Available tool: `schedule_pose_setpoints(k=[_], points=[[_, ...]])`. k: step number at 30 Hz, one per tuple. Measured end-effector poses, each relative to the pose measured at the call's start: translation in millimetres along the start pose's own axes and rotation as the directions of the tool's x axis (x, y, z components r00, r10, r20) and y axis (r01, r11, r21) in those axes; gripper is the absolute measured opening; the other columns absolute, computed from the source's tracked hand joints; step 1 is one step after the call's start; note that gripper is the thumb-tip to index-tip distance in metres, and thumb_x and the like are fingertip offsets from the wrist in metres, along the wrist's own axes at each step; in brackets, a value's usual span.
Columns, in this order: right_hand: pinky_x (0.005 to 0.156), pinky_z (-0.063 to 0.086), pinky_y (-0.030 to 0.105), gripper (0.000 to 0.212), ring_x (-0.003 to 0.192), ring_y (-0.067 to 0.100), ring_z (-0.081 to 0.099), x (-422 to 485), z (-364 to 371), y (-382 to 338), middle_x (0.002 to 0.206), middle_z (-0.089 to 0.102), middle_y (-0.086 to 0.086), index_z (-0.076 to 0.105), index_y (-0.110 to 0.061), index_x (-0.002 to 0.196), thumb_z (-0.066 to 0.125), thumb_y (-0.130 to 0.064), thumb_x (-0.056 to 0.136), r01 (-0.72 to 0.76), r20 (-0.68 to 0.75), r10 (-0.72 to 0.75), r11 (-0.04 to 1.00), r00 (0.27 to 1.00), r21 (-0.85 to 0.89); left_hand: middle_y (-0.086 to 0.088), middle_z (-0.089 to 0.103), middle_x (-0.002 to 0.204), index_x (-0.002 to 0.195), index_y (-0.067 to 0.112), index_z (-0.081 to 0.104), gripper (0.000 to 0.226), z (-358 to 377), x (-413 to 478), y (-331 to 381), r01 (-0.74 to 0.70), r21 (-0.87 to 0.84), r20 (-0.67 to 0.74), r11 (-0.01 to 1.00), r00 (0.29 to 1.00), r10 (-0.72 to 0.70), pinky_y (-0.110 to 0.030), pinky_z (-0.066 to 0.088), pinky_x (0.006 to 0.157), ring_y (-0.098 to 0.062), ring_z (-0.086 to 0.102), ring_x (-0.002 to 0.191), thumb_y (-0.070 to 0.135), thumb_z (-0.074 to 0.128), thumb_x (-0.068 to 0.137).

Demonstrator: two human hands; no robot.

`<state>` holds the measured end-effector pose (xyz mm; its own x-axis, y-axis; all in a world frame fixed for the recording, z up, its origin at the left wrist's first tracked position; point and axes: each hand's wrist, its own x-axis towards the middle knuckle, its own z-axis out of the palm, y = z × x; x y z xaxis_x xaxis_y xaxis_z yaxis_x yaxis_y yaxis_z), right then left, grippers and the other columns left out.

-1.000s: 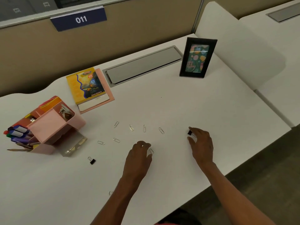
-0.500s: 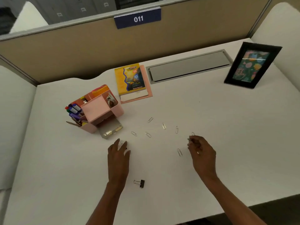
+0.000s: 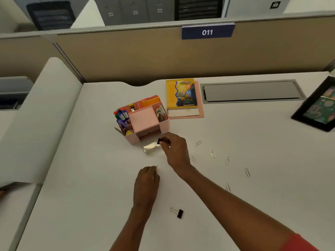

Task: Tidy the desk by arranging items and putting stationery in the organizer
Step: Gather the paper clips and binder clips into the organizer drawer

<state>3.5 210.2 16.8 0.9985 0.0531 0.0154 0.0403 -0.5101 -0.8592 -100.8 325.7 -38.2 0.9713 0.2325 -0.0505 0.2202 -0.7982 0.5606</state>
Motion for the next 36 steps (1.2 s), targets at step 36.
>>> schedule_pose_setpoints(k=[36], points=[[0.082,0.045,0.021,0.020,0.092,0.001,0.054,-106.6,-46.3,74.6,0.105,0.061,-0.017,0.062,-0.030,0.115,0.061,-0.032,0.094,0.192,0.422,-0.050,0.934,0.905,-0.301,0.001,0.070,0.093,0.100,0.021,0.069,0.011,-11.1,114.6,21.8,0.129,0.283,-0.162,0.950,0.983,-0.086,-0.025,0.033,0.071,-0.013,0.051,0.077,0.029,0.065,0.093]])
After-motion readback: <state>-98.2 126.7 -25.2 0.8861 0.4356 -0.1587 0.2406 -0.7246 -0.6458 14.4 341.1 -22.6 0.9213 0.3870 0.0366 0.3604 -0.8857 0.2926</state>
